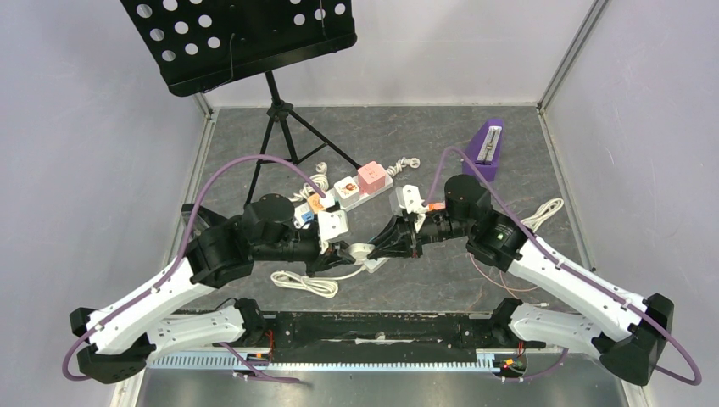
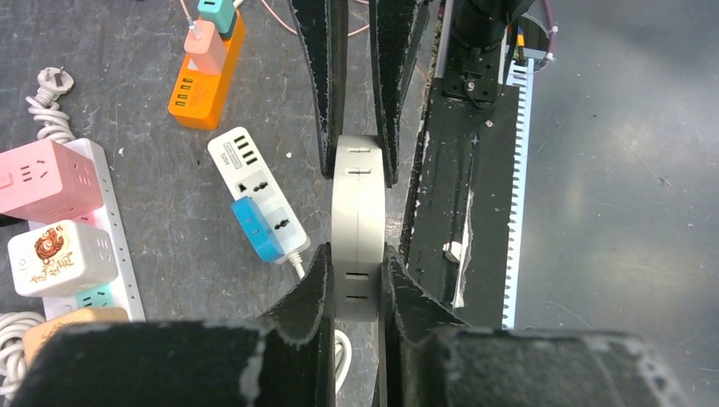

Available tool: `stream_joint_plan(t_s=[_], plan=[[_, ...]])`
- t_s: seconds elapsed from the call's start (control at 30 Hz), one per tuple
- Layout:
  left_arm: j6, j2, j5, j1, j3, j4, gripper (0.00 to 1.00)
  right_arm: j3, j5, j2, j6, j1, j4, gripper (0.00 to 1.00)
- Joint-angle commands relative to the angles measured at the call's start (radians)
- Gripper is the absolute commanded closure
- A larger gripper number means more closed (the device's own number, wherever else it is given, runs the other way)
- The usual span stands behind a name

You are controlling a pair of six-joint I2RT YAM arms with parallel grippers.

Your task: Insert the plug

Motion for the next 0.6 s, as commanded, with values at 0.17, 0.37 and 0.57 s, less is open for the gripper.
stream_joint_plan(t_s=[0.17,0.37,0.57], plan=[[-0.018,-0.008,0.039,-0.007,0.000,0.088,0.54,-0.013,0.024,-0.015,0.153,0.000,0.234,1.00],[-0.062,0.008,-0.001,-0.006,-0.032,0.162,0.53,-0.023,0.036,-0.014,0.210,-0.001,0.270,1.00],[-0.085,-0.010,-0.019,-0.006,-0.055,0.219,0.59,-0.032,0.046,-0.014,0.235,0.000,0.287,1.00]])
